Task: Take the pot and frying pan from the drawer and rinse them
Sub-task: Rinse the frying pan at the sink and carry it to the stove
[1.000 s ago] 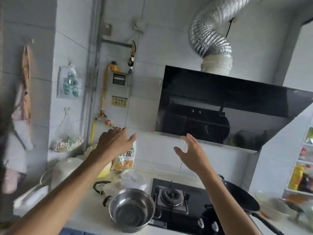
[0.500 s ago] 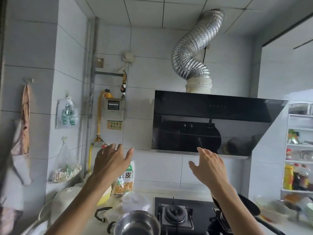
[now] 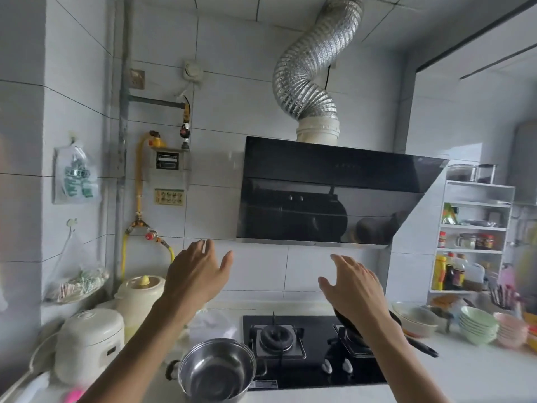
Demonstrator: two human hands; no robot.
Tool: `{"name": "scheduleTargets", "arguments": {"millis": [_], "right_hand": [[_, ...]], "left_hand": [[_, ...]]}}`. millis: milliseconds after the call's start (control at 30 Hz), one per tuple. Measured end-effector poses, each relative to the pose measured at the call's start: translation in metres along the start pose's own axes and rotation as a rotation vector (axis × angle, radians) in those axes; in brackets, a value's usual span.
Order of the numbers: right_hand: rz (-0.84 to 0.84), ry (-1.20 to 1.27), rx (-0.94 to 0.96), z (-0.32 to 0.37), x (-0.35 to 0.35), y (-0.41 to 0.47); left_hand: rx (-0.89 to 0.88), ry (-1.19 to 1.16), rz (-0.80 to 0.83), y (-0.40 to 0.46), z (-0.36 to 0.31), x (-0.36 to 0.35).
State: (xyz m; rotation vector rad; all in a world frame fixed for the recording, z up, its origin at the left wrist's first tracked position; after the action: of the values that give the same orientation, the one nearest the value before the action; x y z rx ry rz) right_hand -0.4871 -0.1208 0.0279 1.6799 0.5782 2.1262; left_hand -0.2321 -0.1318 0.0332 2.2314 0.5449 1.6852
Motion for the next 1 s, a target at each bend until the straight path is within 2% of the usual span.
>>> {"name": "scheduleTargets", "arguments": {"millis": [200,333,667,800,1000], "right_hand": [[-0.023,-0.031,-0.159,-0.047,0.016,-0.030],[-0.021,-0.097,-0.296,-0.109,0.032,-0.062],[-0.109,-0.246,-0.658,-0.304,0.109,-0.155],[-0.170,-0.315,-0.776,-0.399,0.143,-0.188],[-0.277,-0.458,-0.931,-0.539,0.194,-0.233]], "left_hand": [[-0.174,-0.083,0.125,0.000,-0.044,-0.039],[-0.324,-0.143,0.193,-0.010,-0.117,-0.070],[-0.710,-0.313,0.338,-0.074,-0.371,-0.143],[-0.796,-0.356,0.394,-0.104,-0.482,-0.166],[-0.903,-0.335,0.303,-0.149,-0.652,-0.195]]}}
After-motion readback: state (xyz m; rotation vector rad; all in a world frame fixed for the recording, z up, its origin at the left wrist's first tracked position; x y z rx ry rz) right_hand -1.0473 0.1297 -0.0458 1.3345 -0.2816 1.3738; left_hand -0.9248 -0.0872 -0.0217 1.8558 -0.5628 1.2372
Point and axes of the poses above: each hand's wrist, its own y-axis towards the middle knuckle, its own x-axis out of the back of the hand, z = x × y, the point moved 3 cm from there along y, towards the middle knuckle, and after that the axes turned 4 degrees about z, right-handed, at the moved point
